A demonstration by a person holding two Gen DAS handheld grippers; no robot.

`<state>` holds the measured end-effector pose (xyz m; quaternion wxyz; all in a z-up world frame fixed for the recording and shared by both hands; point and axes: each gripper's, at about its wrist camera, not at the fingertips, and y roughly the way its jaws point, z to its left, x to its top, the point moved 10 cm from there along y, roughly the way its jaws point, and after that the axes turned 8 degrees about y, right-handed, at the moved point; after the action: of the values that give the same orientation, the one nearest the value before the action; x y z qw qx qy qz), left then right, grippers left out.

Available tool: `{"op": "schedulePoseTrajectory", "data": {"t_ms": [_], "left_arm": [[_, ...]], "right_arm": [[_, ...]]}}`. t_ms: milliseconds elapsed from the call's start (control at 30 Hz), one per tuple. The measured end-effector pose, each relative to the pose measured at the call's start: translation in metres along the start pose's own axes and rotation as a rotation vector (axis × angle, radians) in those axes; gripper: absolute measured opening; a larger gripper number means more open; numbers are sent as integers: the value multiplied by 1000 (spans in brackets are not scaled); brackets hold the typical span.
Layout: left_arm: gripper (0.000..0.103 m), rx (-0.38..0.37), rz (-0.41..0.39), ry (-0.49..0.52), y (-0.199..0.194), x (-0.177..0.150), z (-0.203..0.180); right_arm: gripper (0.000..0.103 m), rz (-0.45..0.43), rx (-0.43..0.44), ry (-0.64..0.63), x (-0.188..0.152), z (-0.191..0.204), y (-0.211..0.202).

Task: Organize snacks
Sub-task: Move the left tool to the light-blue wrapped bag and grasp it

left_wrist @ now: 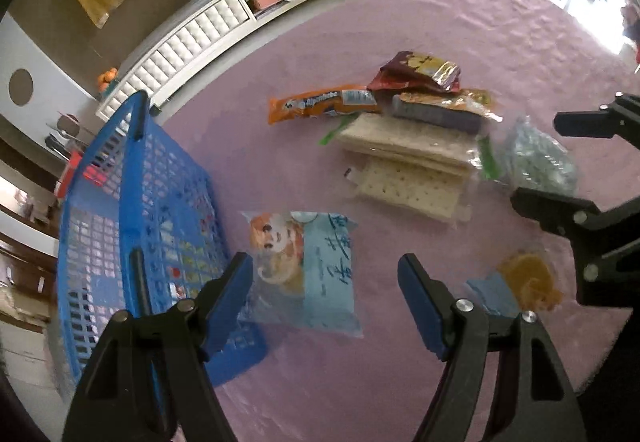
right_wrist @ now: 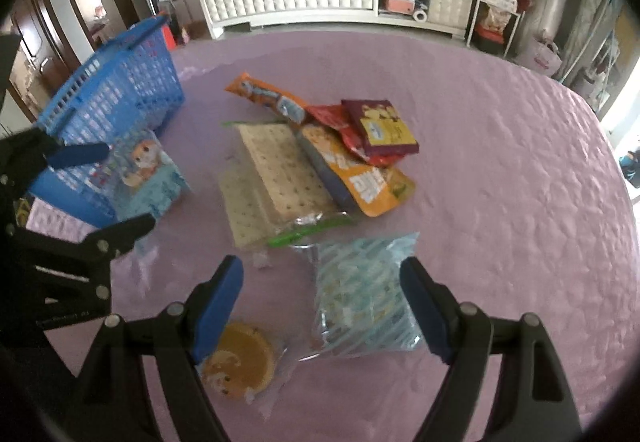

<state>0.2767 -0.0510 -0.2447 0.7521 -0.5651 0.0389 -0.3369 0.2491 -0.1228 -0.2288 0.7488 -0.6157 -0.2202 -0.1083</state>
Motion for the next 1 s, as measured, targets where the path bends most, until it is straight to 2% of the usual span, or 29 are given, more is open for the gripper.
{"op": "schedulePoseTrajectory", "data": {"t_ms": [67, 200, 367, 600, 733, 833, 867, 933, 1000], "left_arm": [[73, 13, 5, 28, 5, 3, -2], [73, -47, 43, 47, 19, 2, -12], [73, -33, 80, 33, 40, -2, -8], [73, 28, 92, 55, 63, 5, 0], [79, 50, 113, 65, 78, 8, 2], [78, 23, 122, 28, 81, 11, 6], [76, 32, 121, 21, 82, 12, 8], [43, 63, 113, 18, 79, 13, 12], [39, 61, 97, 16, 74, 15, 14]], "right_arm": [[84, 3, 10, 8, 0, -1, 3], [84, 2, 0, 8, 1, -4, 8], [84, -1, -13, -6, 0, -4, 10], [84, -2, 1, -2, 3, -2, 8], [84, -1, -4, 3, 5, -2, 7], [84, -6, -3, 11, 6, -3, 3], [84, -9, -4, 13, 6, -3, 1], [84, -19, -3, 19, 7, -5, -4], [84, -27, -4, 27, 8, -8, -9]]}}
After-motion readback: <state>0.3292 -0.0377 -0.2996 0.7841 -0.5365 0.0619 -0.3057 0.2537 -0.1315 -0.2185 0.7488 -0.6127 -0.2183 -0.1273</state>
